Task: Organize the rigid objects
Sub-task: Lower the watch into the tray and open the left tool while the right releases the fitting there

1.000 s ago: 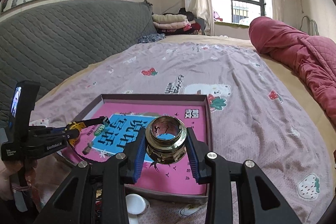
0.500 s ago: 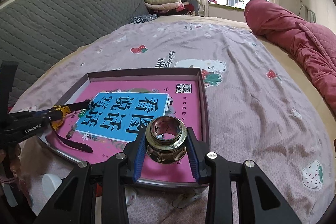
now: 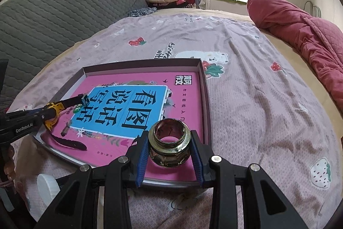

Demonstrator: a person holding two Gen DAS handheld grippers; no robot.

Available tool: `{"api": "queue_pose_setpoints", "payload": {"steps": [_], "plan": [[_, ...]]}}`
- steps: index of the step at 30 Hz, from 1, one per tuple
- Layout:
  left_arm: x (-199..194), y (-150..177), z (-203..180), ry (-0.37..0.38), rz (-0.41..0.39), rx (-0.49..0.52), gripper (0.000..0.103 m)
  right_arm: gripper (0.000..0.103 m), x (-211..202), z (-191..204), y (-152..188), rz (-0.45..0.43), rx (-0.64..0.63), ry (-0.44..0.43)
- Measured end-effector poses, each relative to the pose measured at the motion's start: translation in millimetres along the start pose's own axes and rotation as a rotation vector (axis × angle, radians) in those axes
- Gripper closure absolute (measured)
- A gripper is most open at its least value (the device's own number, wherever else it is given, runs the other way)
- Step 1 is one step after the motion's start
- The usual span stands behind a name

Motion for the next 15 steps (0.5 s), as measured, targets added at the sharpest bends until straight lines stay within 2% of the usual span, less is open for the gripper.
{"api": "queue_pose_setpoints", "payload": {"steps": [15], "plan": [[-9.6, 3.2, 3.9, 0.059, -0.006, -0.032, 0.084, 0.066, -0.2, 0.7, -0.2, 0.009, 0.016, -0.007]]}}
Point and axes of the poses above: each gripper's, at about its wrist camera, not at the fingertips, and x roughly the way its jaws point, z to its left, y to its underside, the point moved 2 cm from there along x, roughly the way its jaws point, and after that the axes turned 13 degrees about x, right-handed, at the moved point
